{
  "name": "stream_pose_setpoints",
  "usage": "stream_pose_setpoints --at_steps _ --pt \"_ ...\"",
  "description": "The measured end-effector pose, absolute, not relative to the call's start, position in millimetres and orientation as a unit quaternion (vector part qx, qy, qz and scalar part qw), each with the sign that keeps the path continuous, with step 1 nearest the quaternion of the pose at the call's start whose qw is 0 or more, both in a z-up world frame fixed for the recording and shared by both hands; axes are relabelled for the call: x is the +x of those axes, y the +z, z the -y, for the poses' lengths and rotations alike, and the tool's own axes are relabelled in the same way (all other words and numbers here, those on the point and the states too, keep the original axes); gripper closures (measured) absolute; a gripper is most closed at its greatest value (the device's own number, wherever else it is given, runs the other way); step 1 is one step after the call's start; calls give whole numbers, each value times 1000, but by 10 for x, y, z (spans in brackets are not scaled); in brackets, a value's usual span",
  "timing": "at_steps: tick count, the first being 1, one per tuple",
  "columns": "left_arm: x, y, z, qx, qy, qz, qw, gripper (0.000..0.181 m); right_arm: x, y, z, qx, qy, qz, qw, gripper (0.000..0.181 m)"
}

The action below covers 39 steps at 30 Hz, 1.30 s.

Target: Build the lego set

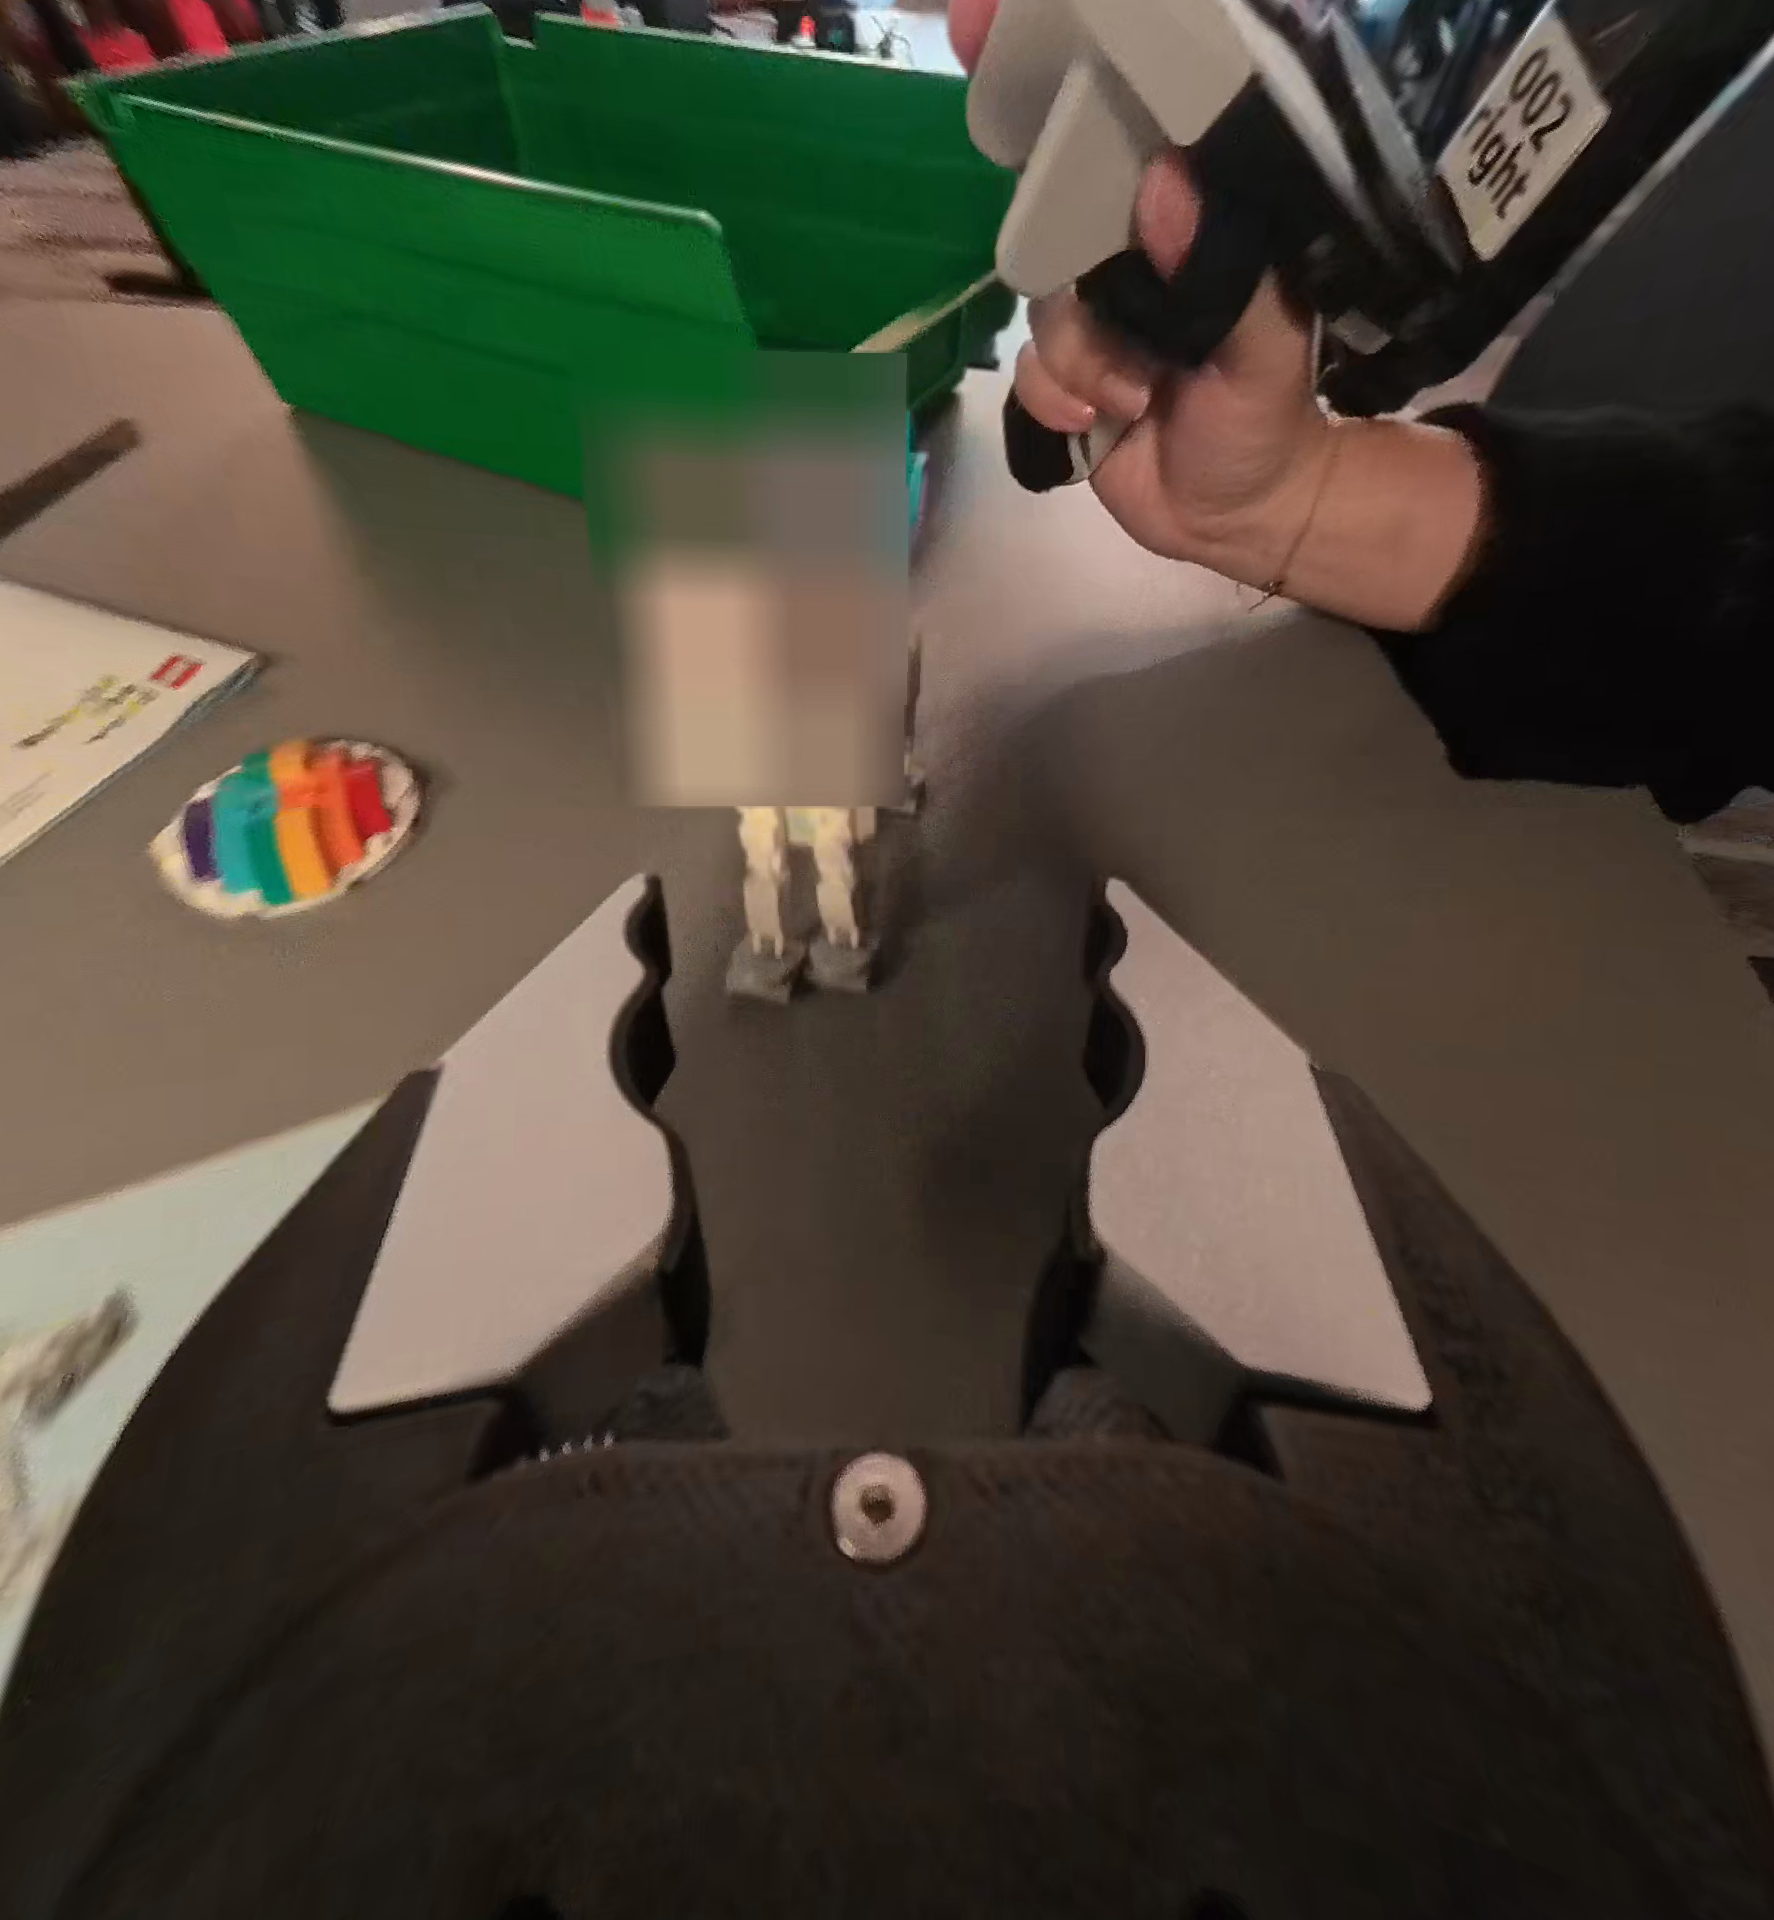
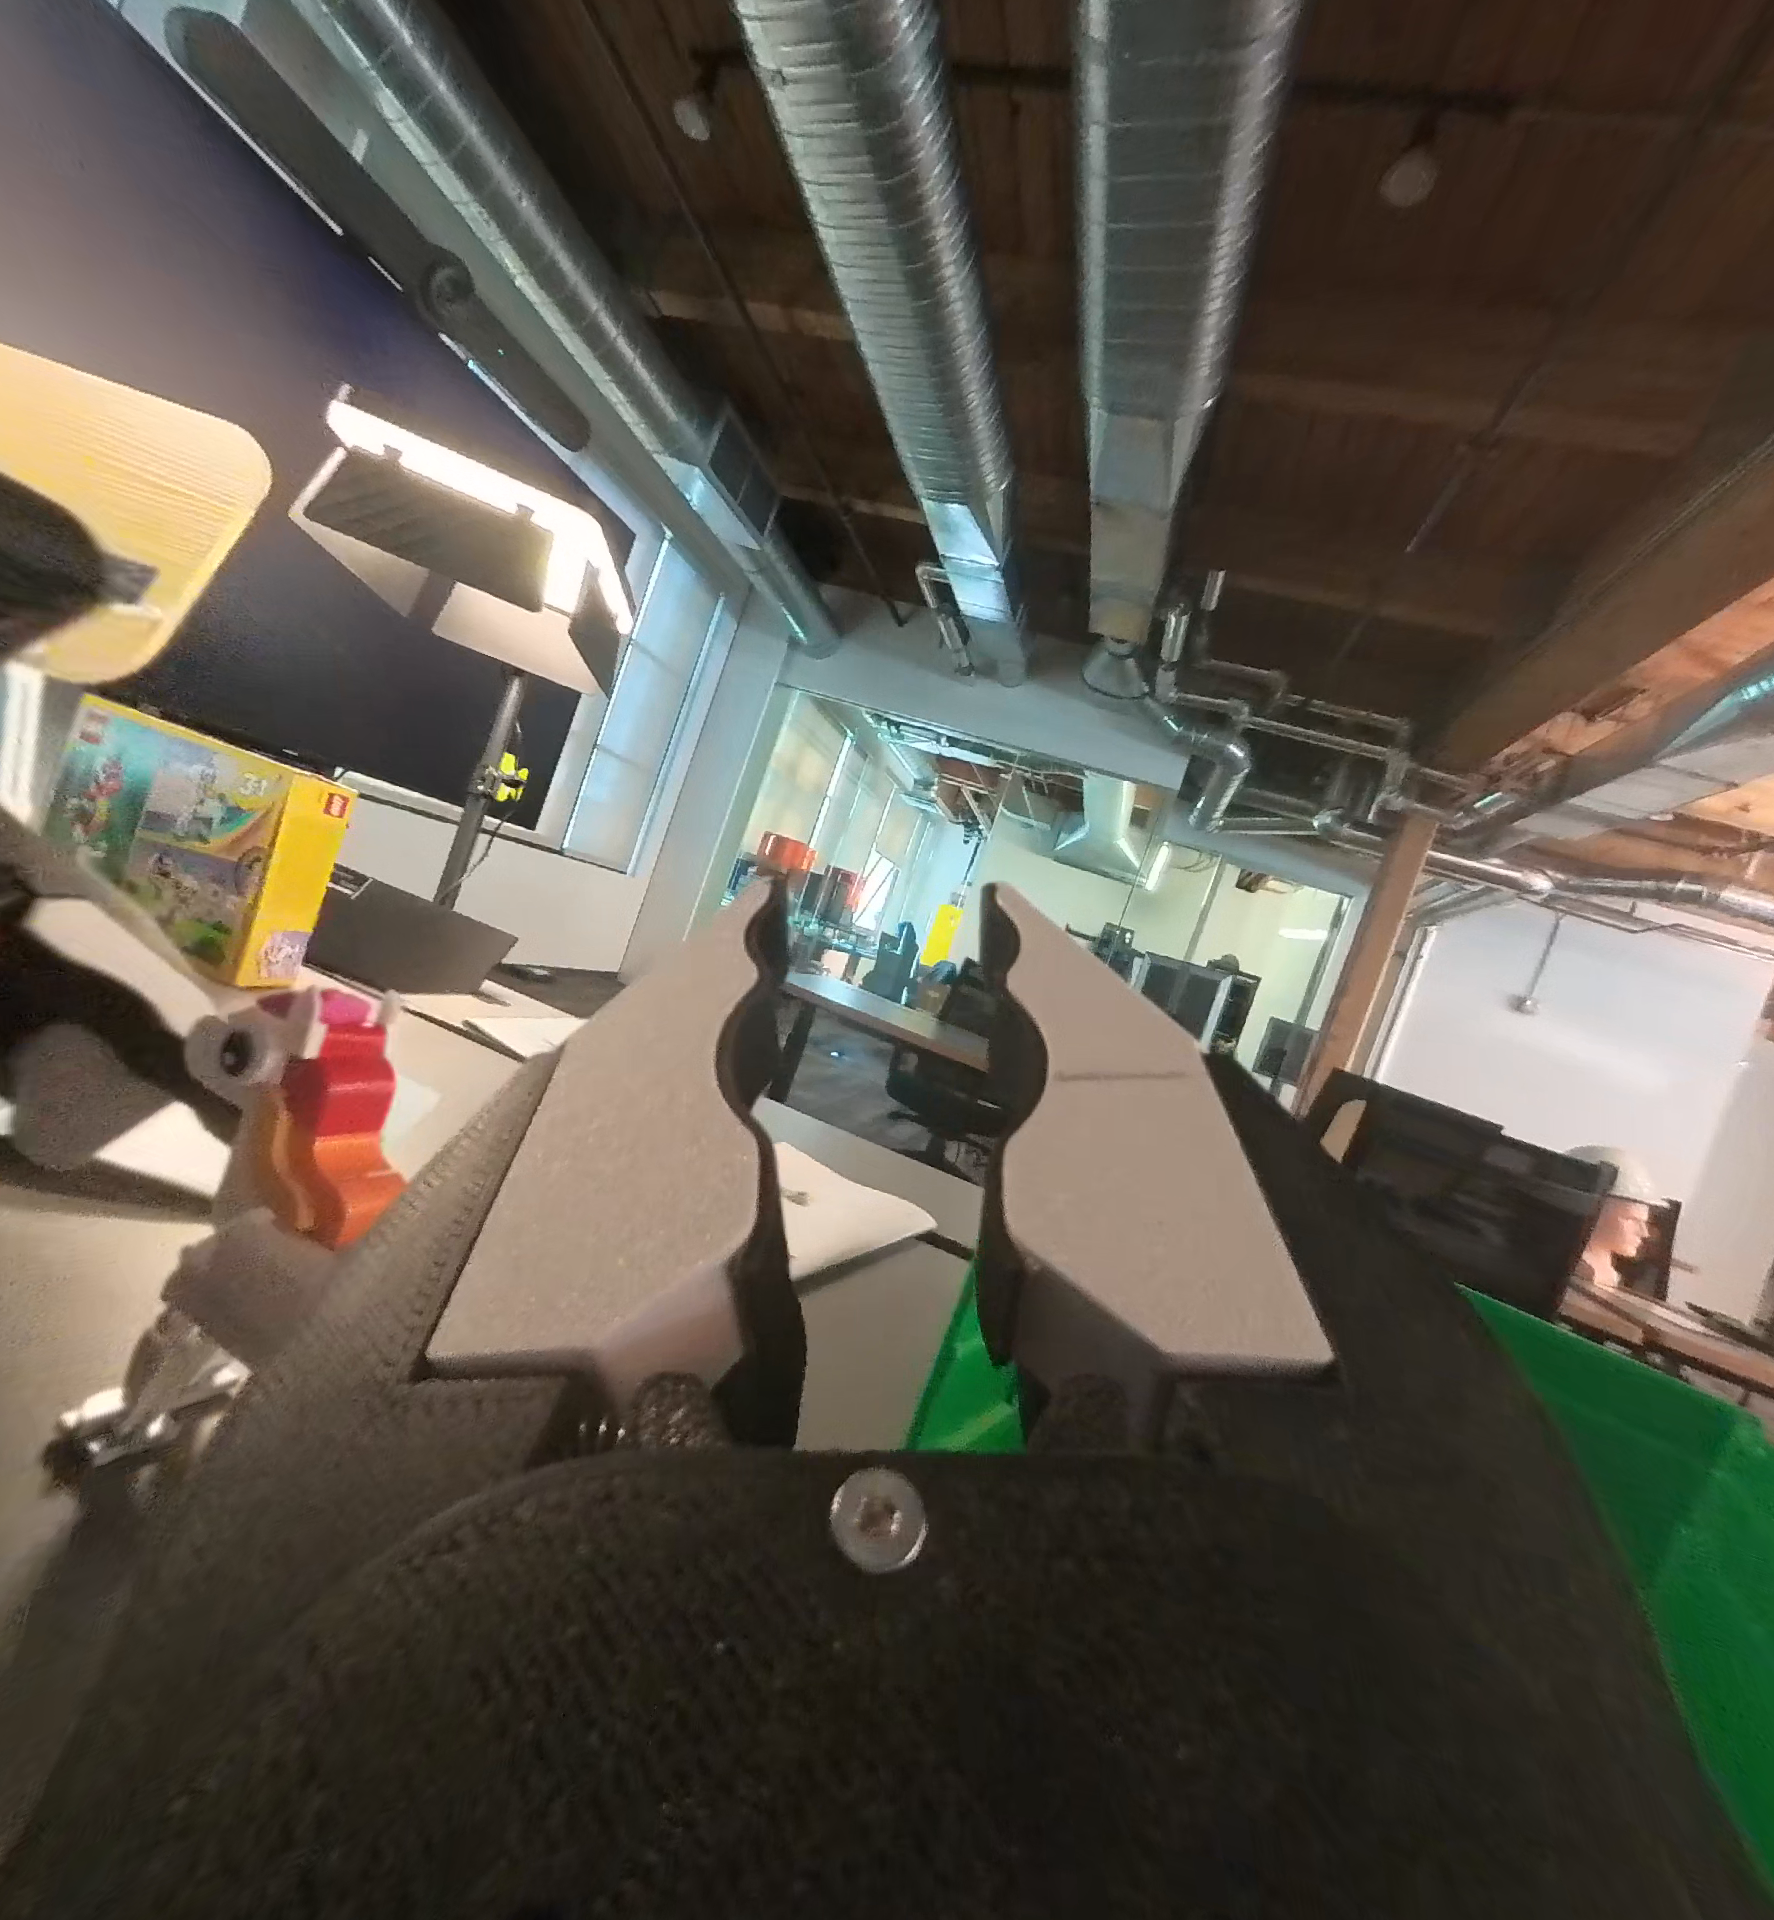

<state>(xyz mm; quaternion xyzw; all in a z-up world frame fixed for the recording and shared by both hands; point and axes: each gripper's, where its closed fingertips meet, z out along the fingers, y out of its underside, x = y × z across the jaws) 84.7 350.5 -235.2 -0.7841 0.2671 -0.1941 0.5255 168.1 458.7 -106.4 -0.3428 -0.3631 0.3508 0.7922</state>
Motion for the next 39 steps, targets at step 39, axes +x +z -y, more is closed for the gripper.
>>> stream_pose_setpoints --at_steps 39 --pt "6 -1324 -1685 -640 -3 -159 752 100 679 -1533 -2298 -231 404 544 699 152"
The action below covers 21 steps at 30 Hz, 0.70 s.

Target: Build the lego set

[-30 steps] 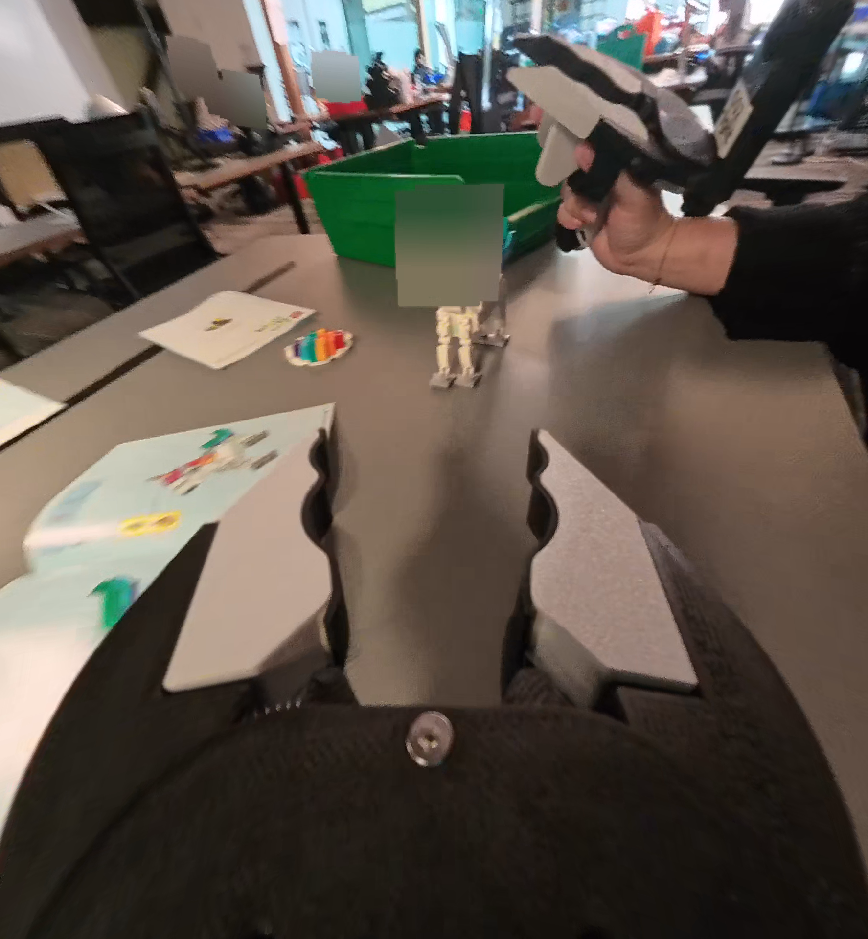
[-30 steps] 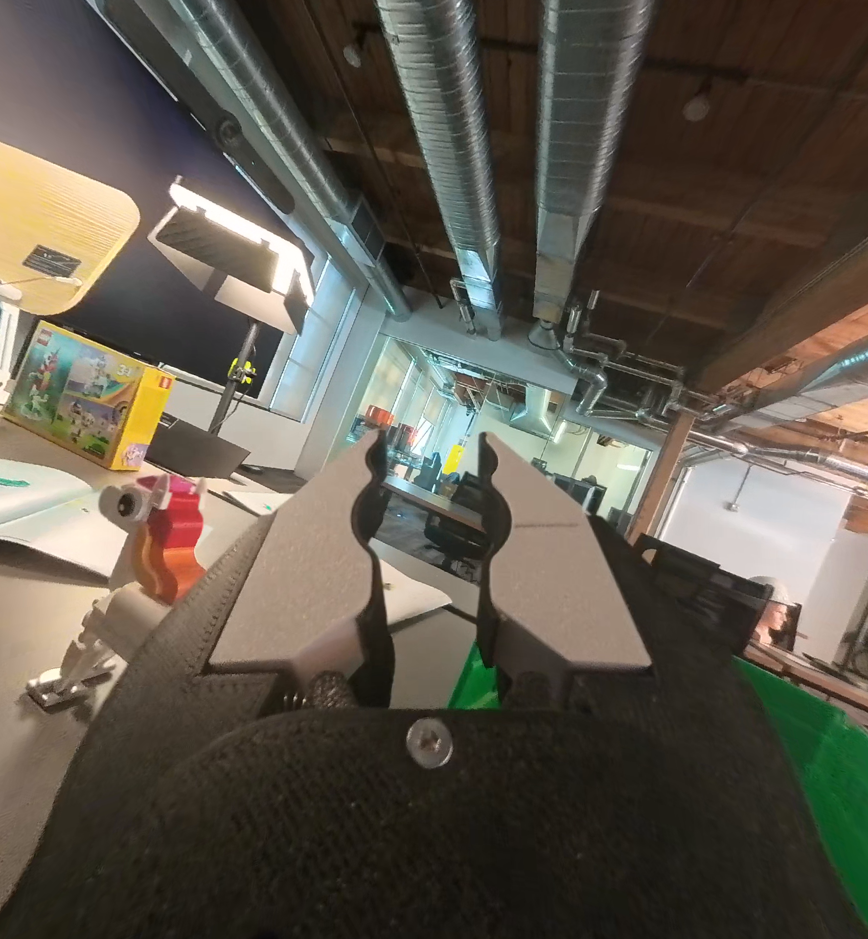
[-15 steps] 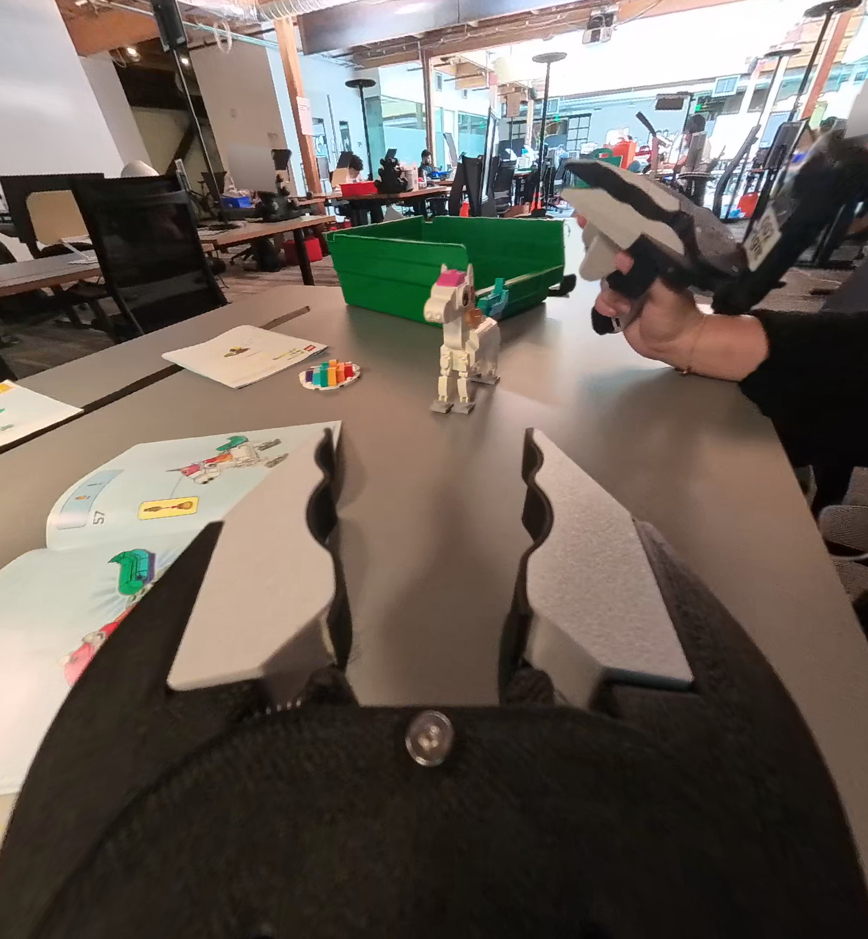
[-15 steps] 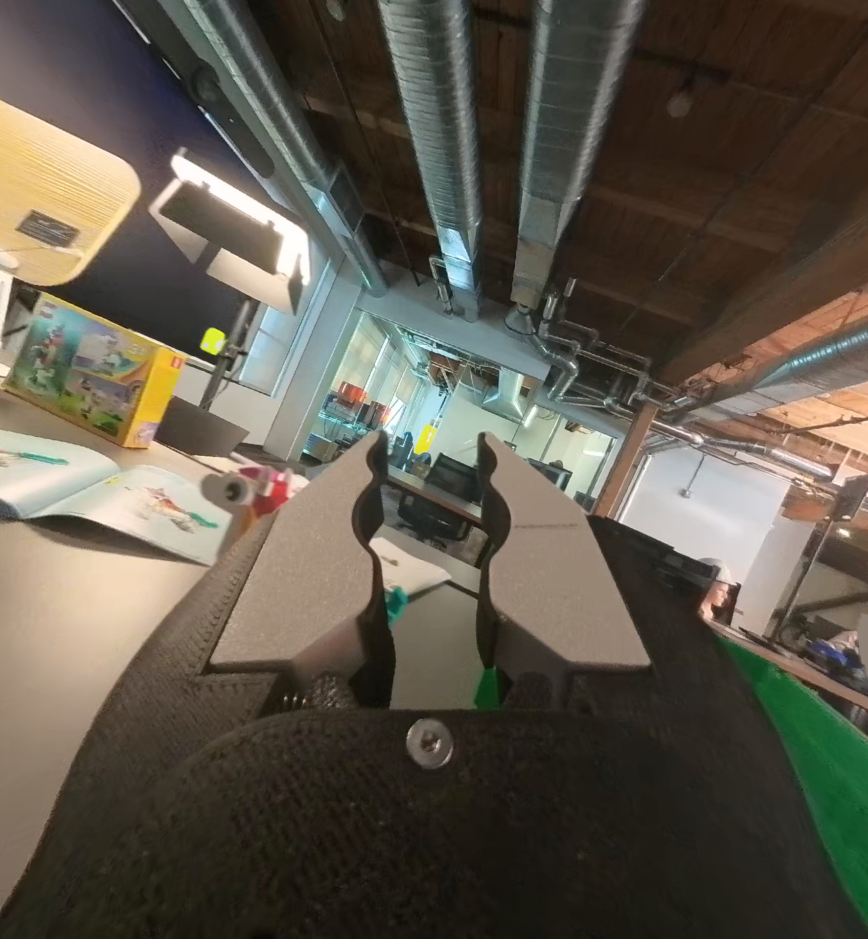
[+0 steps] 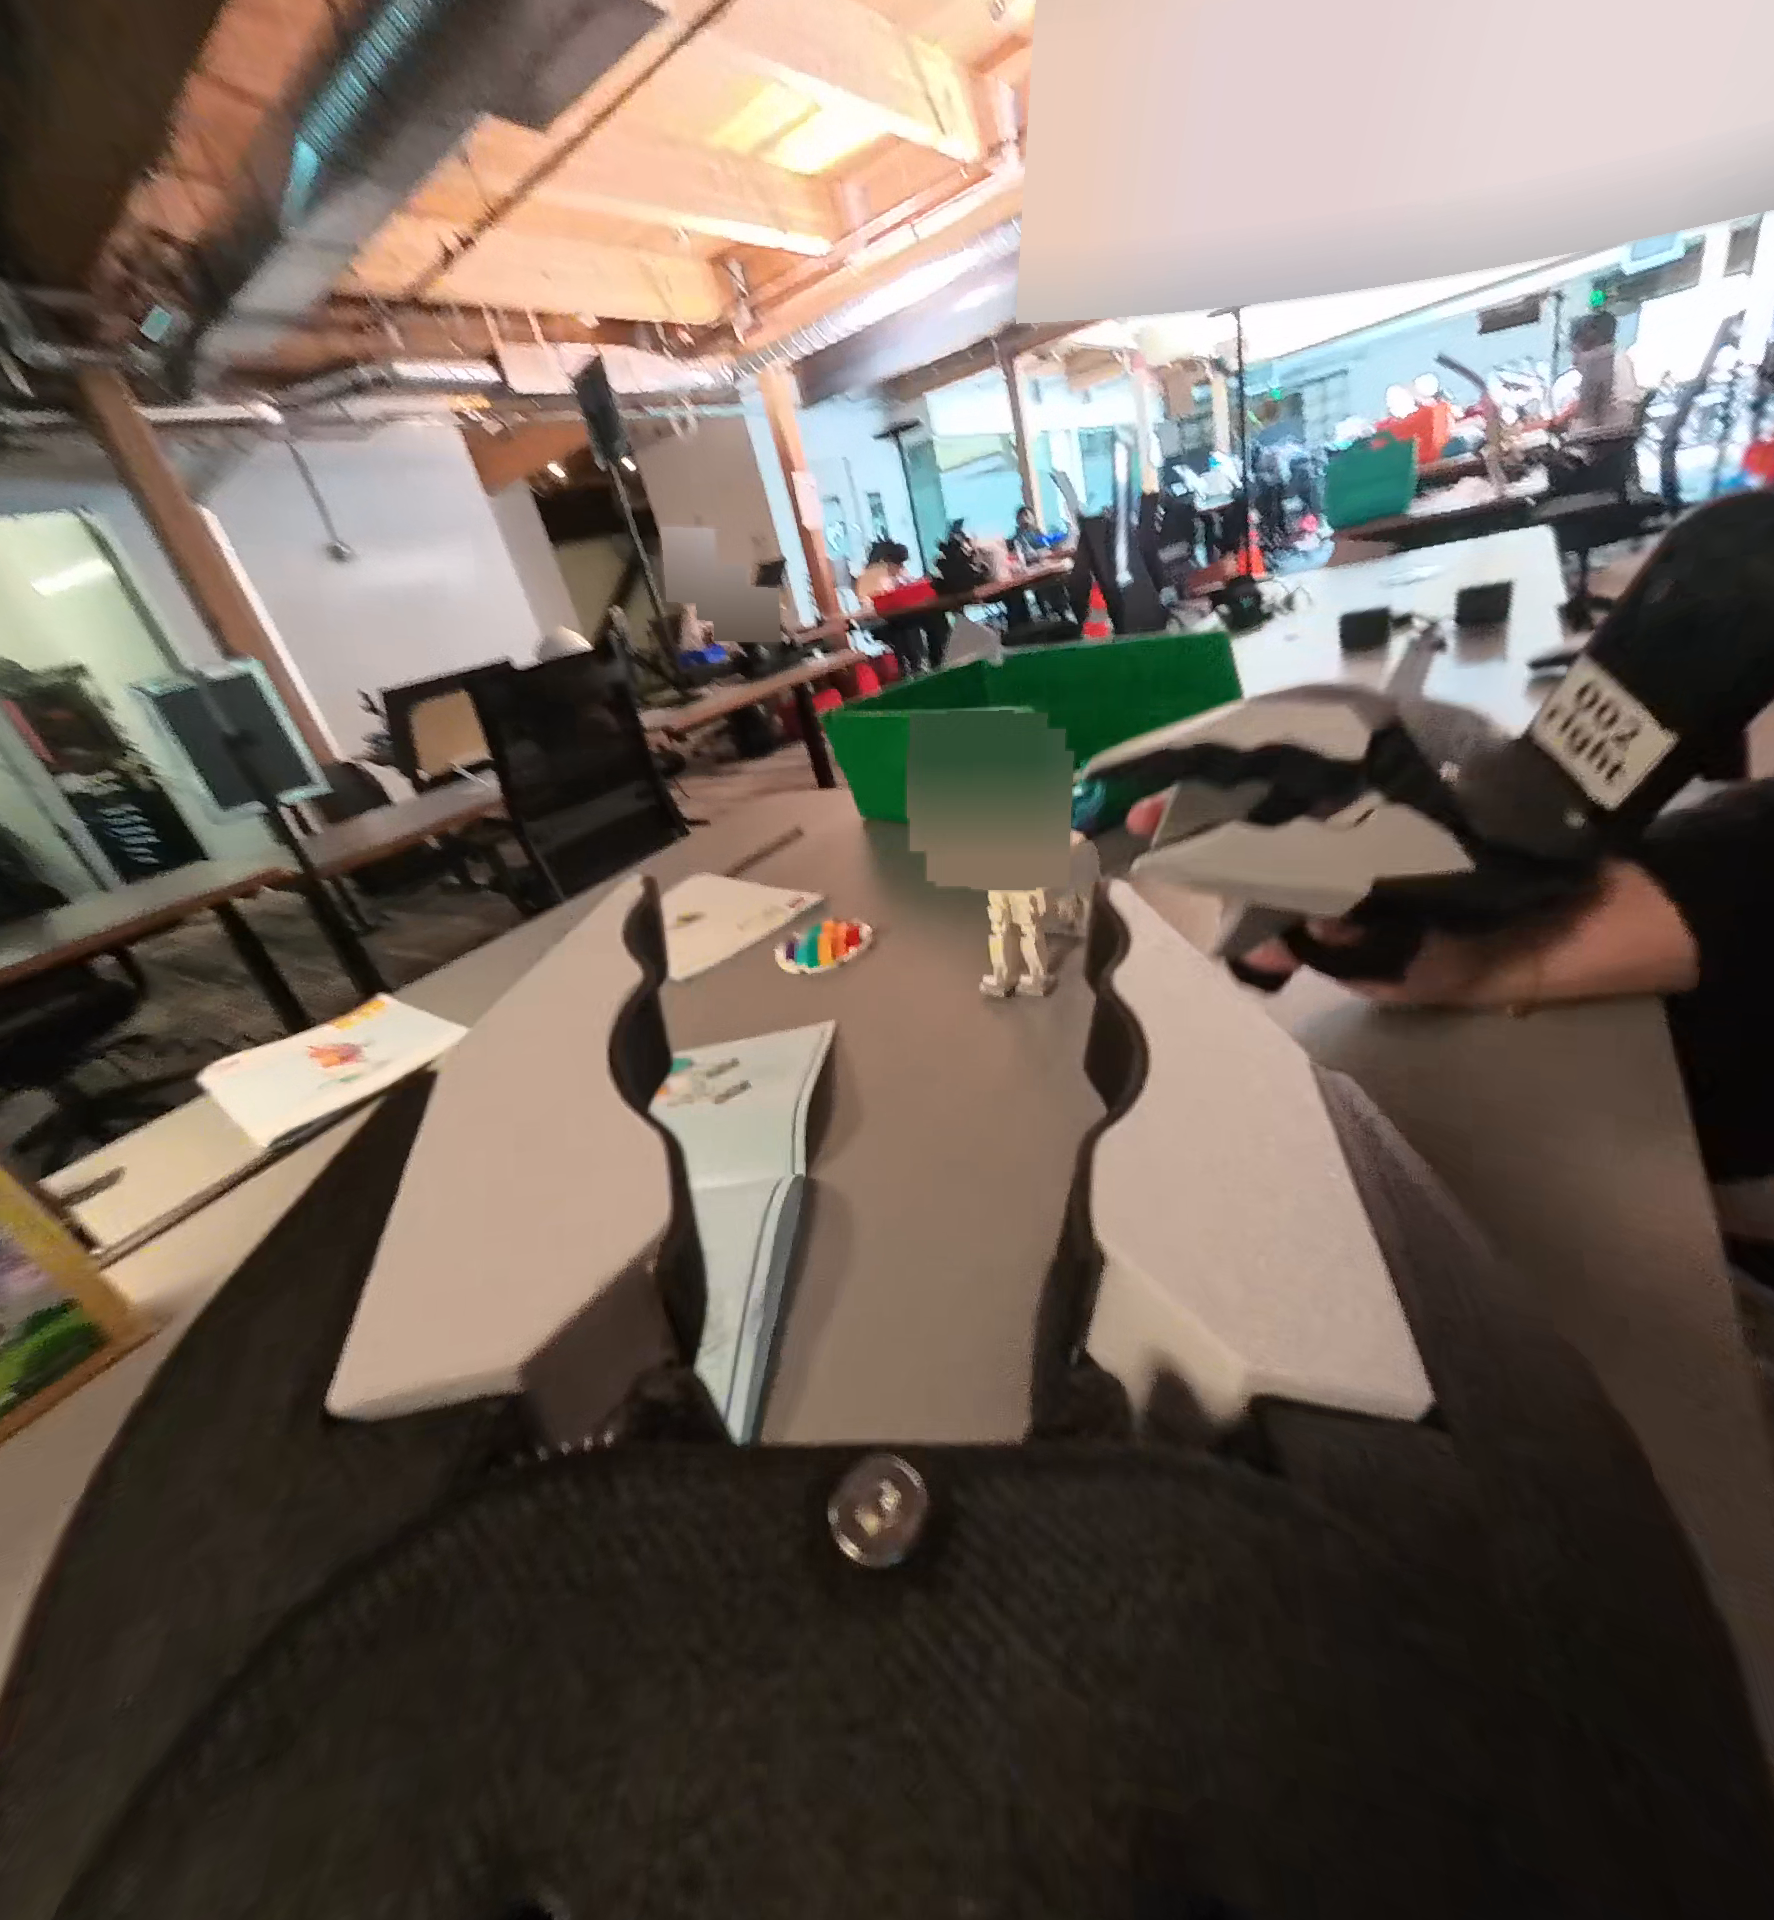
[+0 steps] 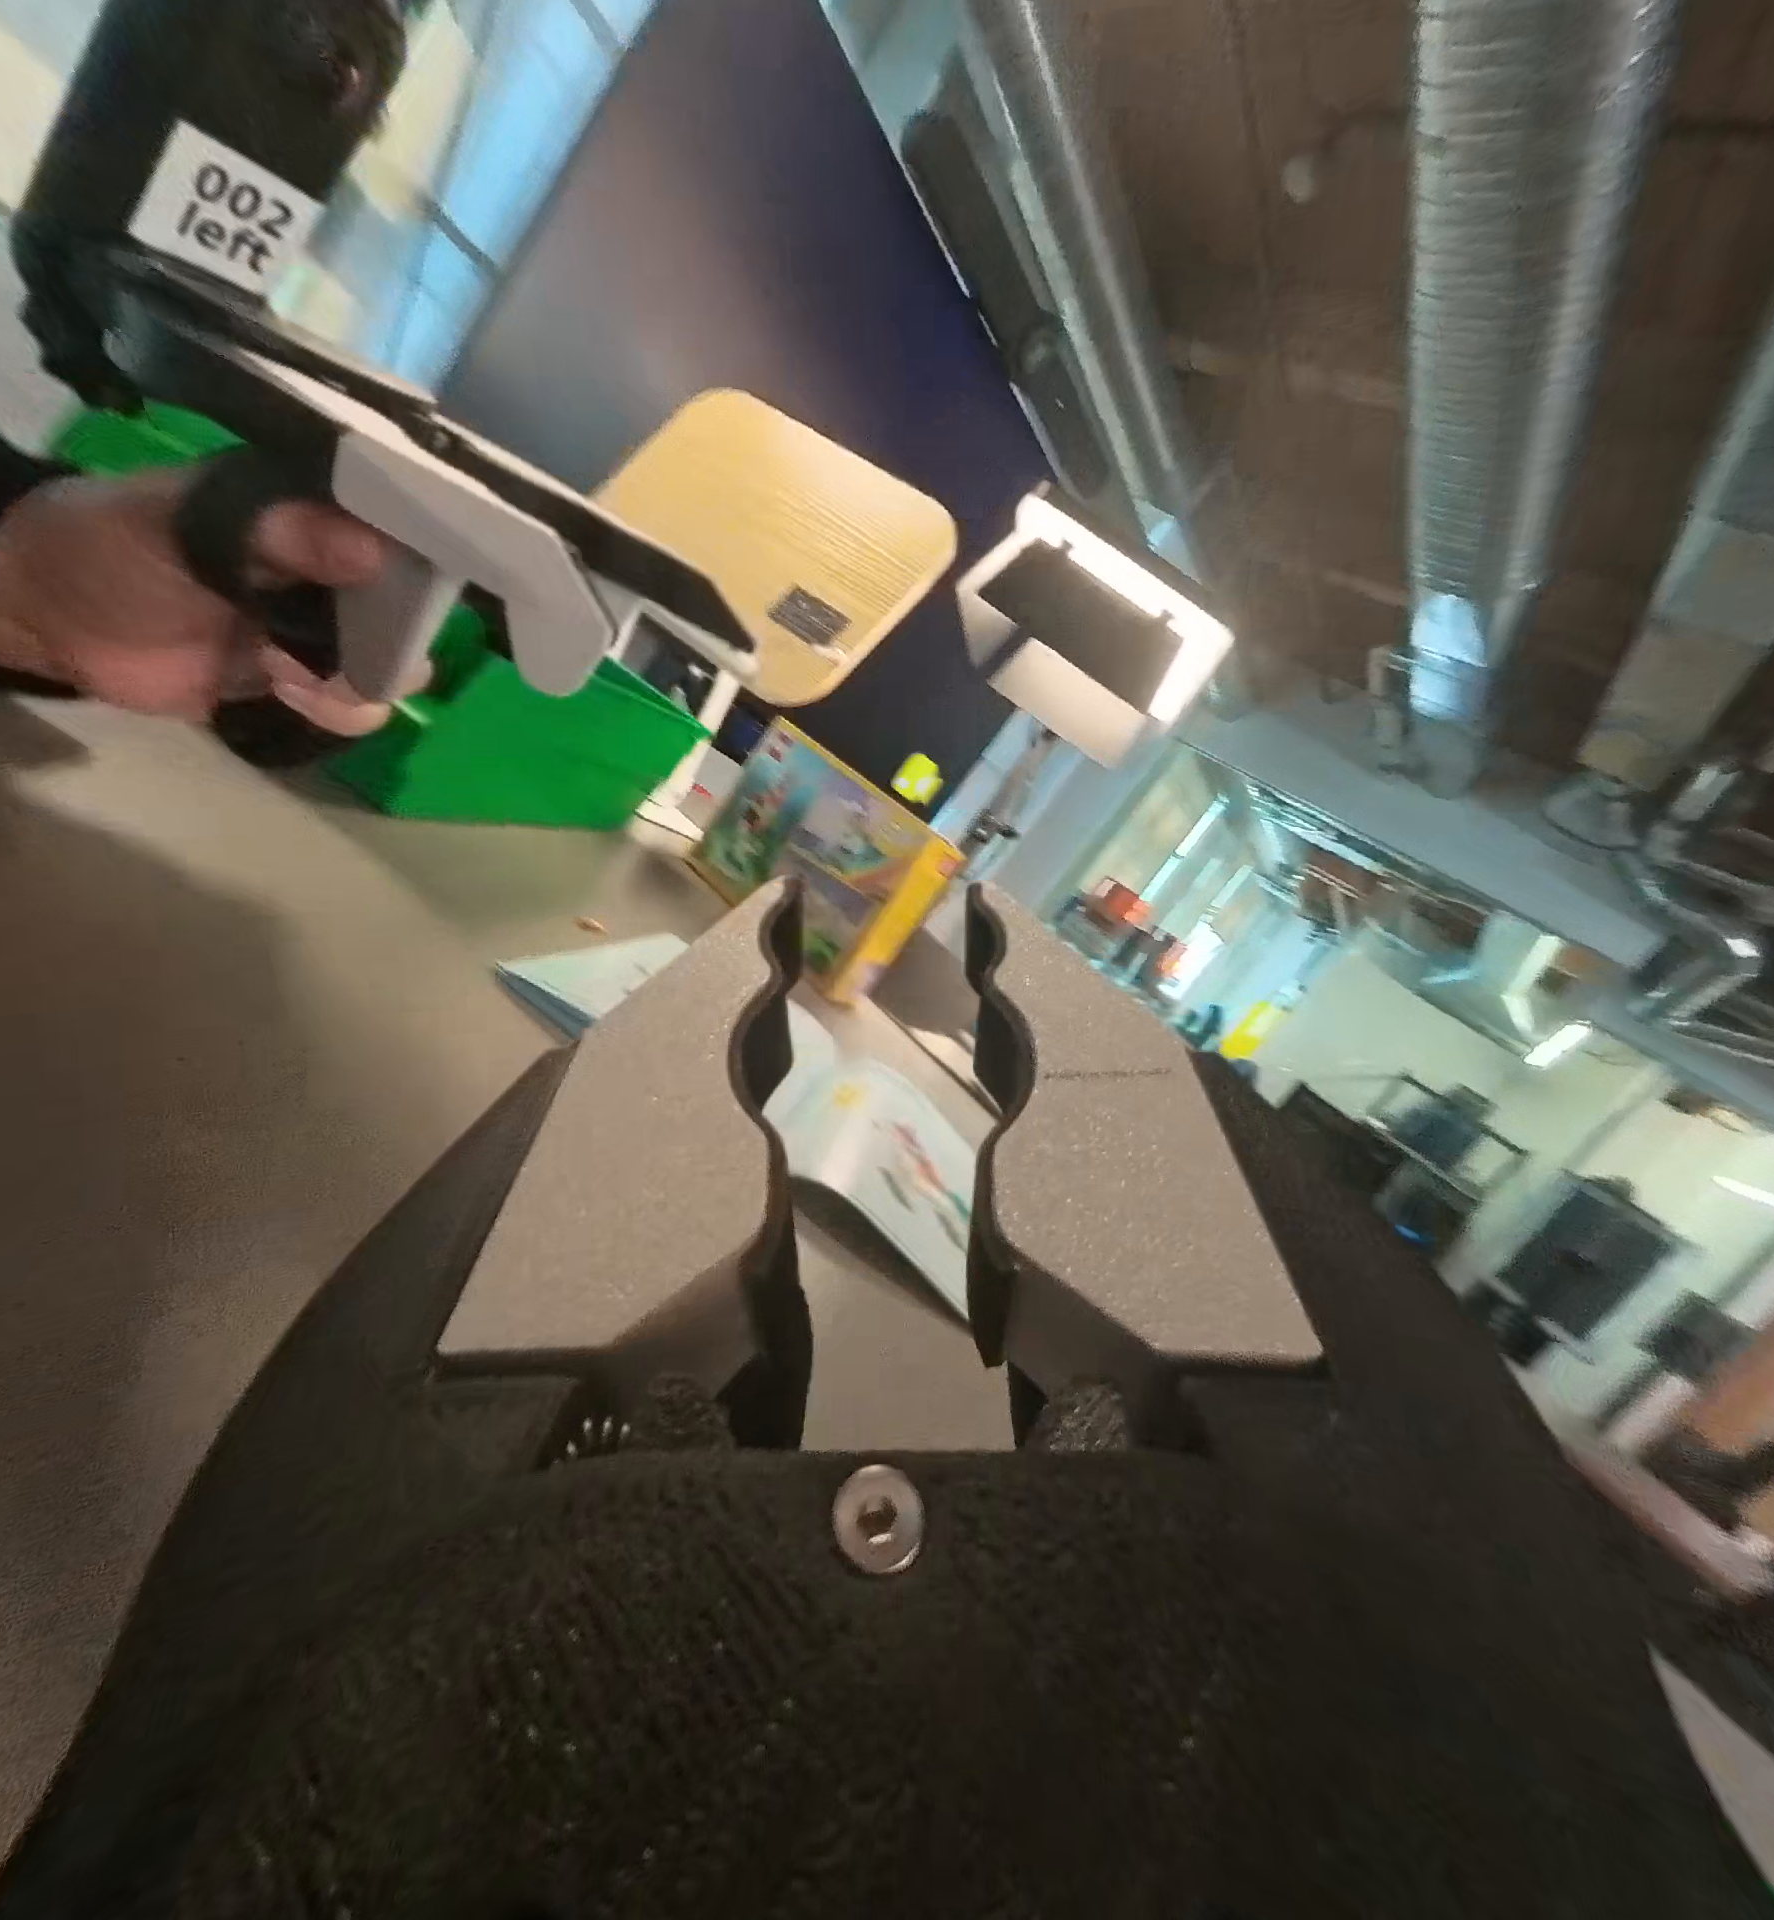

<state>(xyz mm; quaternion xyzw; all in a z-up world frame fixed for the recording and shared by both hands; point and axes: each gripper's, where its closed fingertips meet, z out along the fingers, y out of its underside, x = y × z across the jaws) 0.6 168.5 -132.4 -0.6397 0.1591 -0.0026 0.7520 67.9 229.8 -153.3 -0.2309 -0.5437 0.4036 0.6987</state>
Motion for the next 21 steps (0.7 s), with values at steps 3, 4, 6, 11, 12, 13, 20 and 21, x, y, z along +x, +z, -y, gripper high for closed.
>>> stream_pose_setpoints --at_steps 3,4,6,11,12,13,20,21 --pt "-86 -1258 -1278 -626 36 -125 769 101 483 -1515 -2017 -224 449 542 674 152" --pt "-159 -1271 -1132 -628 54 -109 769 101 427 -1509 -1932 -221 460 542 667 152" --pt "-353 -1297 -831 -634 90 -68 765 102 326 -1494 -1792 -215 478 541 658 152" --pt "-1059 -1244 -173 -652 165 76 736 105 143 -1457 -1620 -221 508 529 643 153" --pt "-1205 -1225 -93 -658 174 102 725 107 116 -1451 -1610 -224 512 526 642 153" --pt "-1343 -1217 -42 -670 181 121 710 111 92 -1445 -1604 -227 516 523 640 153" --pt "-1872 -1623 -324 -864 90 91 488 137 28 -1432 -1687 -251 529 507 633 154" --pt "-1972 -1694 -358 -883 95 85 453 139 31 -1428 -1709 -254 531 504 632 155"
